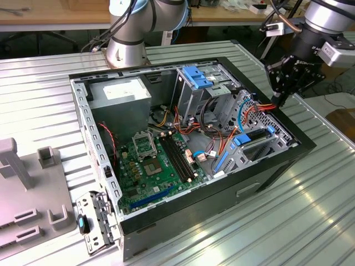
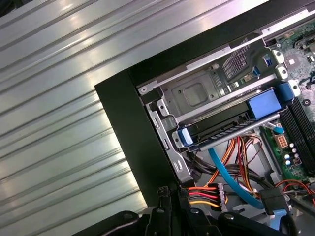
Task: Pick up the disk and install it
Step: 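Insert the first disk wire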
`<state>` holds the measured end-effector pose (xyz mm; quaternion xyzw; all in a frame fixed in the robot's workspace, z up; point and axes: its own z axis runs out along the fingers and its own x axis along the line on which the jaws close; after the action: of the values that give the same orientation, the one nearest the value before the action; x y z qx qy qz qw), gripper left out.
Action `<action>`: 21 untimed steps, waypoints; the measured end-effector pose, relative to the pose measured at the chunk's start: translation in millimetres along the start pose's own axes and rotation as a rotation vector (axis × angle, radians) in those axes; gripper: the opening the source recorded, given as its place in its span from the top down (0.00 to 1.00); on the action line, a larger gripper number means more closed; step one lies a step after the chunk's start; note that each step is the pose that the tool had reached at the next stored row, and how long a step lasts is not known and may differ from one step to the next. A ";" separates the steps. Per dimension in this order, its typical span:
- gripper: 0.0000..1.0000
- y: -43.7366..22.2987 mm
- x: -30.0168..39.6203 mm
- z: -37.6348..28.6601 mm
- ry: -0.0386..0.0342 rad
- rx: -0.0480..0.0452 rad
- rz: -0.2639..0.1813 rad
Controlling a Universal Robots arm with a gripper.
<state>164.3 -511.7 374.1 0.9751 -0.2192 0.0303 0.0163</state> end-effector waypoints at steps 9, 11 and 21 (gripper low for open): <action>0.83 0.2 -0.4 0.0 -0.0016 -0.0061 0.090; 0.83 0.2 -0.4 0.0 -0.0016 -0.0071 0.101; 0.83 0.2 -0.4 0.0 -0.0018 -0.0126 0.158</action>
<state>163.8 -511.7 374.1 0.9546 -0.2956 0.0292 0.0198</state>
